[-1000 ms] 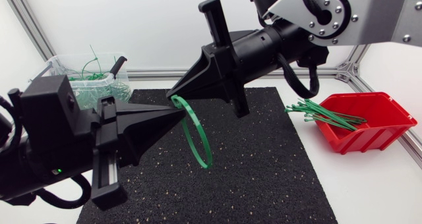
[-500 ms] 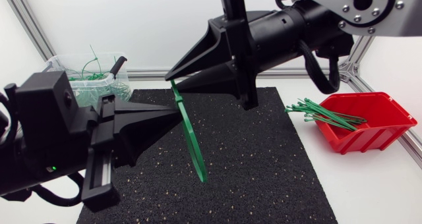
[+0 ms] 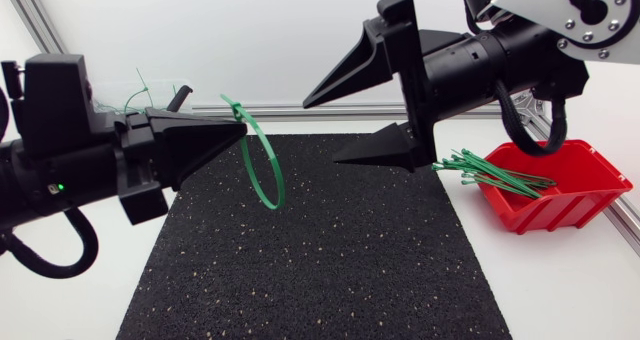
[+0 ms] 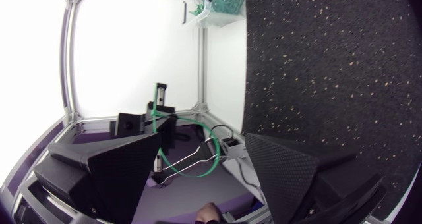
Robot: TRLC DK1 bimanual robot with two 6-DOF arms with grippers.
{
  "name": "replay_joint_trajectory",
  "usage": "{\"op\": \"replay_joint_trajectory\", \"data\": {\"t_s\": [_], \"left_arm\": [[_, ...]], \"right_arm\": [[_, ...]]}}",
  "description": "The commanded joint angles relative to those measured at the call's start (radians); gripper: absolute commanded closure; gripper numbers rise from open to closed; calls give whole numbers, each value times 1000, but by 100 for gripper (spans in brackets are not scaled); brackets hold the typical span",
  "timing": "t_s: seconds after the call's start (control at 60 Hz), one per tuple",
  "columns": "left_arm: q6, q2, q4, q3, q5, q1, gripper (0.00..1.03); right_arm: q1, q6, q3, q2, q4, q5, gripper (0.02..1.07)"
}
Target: Take a green cable tie from the red box, thread the tail through the head to close it, then place it in the transparent bin on the left.
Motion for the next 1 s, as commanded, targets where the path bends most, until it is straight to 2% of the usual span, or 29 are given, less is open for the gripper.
{"op": "replay_joint_trajectory", "data": {"t_s": [0.0,0.067,0.15,0.267,0.283,0.35,0.5,0.667,0.867,0.983], "left_arm": [[46,-1,-44,73,-4,53,100],[103,-5,-96,108,-38,97,100],[158,-4,-154,148,-64,149,100],[218,24,-206,205,-65,264,100],[230,36,-219,223,-65,301,100],[255,68,-240,266,-62,379,100],[305,148,-225,335,-64,507,100],[327,280,-188,442,-117,602,100],[370,450,-145,619,-248,657,100],[388,585,-174,757,-320,672,100]], "right_arm": [[-7,-121,-16,10,-46,82,7],[-10,-185,-17,14,-70,179,7],[-35,-233,-14,14,-96,234,7],[-62,-297,-6,1,-127,346,7],[-67,-308,-3,-4,-135,372,7],[-79,-337,-2,-19,-150,414,7],[-105,-383,-9,-55,-164,492,7],[-127,-446,-28,-79,-159,613,7],[-141,-506,-39,-117,-159,713,7],[-144,-524,-46,-150,-164,750,7]]}}
